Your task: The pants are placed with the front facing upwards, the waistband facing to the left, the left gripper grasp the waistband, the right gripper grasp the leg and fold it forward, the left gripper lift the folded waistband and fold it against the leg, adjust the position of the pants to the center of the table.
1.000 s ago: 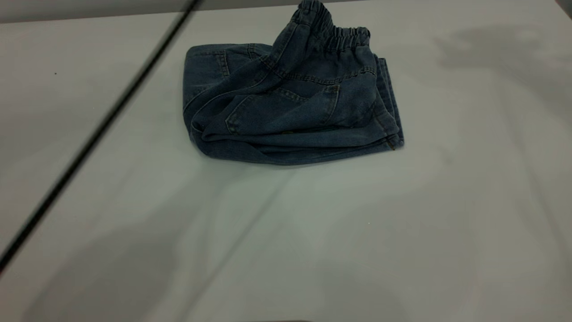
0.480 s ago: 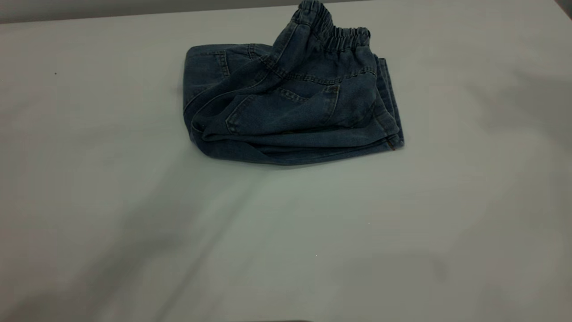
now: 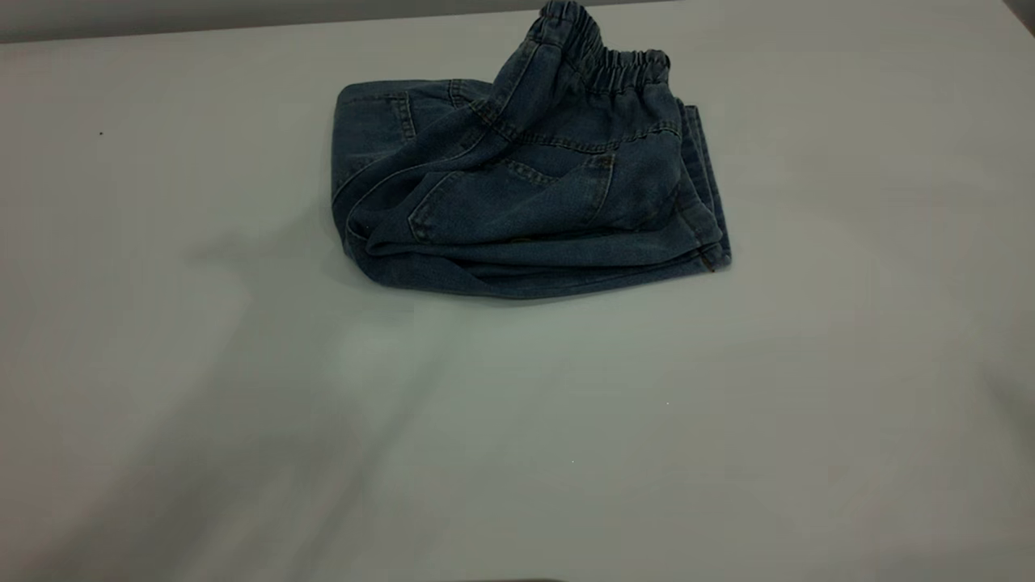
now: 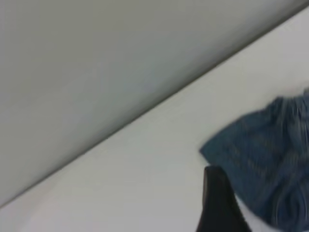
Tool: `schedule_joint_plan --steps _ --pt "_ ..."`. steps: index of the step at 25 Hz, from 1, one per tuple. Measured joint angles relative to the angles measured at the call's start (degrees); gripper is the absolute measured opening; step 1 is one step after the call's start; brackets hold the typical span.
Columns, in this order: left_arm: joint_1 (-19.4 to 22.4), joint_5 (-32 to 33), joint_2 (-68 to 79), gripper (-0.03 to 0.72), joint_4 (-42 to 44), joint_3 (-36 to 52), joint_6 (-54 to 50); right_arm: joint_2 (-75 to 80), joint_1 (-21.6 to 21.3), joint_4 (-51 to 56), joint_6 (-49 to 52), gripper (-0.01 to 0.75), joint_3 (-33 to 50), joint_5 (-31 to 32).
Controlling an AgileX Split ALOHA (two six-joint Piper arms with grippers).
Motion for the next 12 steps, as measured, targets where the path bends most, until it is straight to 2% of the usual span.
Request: schedule_joint_plan --steps 12 --pt "0.0 0.0 -15.97 0.393 -1.56 21.31 -2.74 -30.72 0.0 -3.44 -0.17 0.514 34.36 -0.55"
